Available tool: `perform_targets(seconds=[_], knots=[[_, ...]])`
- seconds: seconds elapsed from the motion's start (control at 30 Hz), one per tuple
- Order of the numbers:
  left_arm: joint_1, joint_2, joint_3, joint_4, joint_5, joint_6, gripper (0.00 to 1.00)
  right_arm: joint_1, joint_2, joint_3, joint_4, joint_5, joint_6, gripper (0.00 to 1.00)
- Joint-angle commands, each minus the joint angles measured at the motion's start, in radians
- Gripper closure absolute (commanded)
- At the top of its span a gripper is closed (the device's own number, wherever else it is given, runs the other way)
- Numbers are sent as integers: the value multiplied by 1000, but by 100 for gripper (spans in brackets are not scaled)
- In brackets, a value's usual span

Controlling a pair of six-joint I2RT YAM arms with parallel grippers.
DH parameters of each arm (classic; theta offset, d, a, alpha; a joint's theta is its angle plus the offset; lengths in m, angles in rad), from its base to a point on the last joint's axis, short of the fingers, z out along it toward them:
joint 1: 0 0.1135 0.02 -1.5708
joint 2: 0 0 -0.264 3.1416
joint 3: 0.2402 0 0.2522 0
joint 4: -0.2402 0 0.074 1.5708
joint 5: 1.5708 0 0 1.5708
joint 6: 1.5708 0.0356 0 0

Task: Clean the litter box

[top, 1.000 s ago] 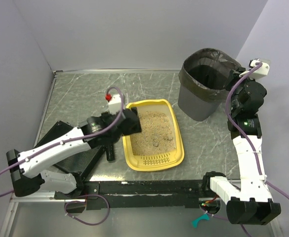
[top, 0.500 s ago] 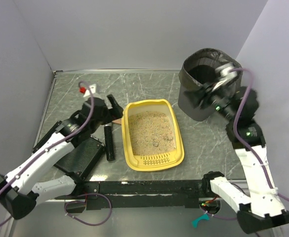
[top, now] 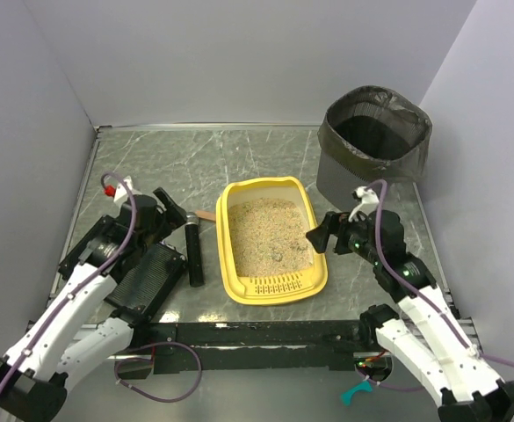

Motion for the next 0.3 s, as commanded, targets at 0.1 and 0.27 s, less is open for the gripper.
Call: perform_targets(seconds=[0.1,0.27], knots=[[3,-115,-11,-35,-68,-58,3,5,-146,-18,30,327,78,0],[3,-139,-14,-36,-75,-53,3,5,-199,-55,50,377,97,0]])
